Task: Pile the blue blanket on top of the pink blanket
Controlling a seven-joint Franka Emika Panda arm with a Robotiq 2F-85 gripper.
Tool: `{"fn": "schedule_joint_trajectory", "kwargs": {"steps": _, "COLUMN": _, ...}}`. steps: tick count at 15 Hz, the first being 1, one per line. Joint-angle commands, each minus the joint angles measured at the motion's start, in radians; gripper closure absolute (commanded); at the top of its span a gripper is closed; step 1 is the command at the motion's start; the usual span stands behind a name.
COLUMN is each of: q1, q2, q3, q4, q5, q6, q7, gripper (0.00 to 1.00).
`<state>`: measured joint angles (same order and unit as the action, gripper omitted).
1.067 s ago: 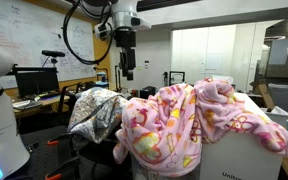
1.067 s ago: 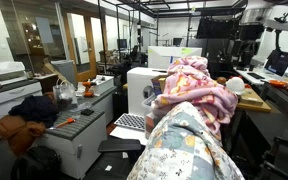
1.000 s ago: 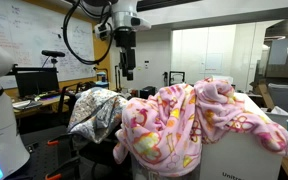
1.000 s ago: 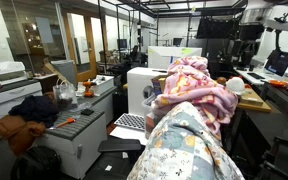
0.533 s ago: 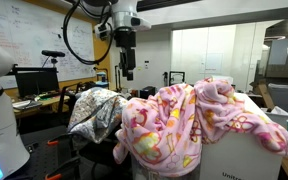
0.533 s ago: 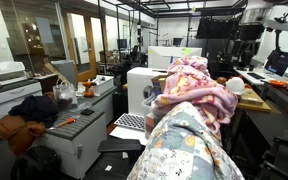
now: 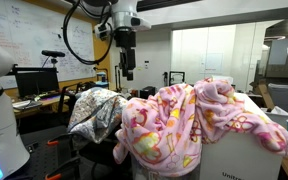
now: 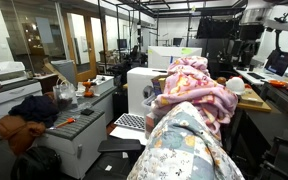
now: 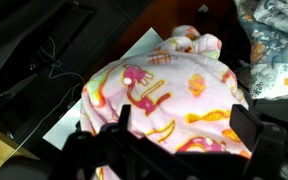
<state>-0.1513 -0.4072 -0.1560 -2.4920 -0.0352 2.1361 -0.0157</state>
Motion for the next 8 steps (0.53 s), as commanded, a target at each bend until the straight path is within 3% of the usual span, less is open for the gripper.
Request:
{"fn": "schedule_joint_trajectory", "kwargs": {"steps": 1, "q1": -0.003, "q2": -0.001, "q3": 0.004, "q4": -0.001, "q5": 0.001, "q6": 0.001, "q7": -0.005, "gripper": 0.0}}
{"fn": "schedule_joint_trajectory", "kwargs": {"steps": 8, "q1": 0.0, "q2": -0.015, "q3": 0.026, "q4": 0.0, "q5": -0.005, "q6": -0.024, "q7": 0.024, "gripper": 0.0}}
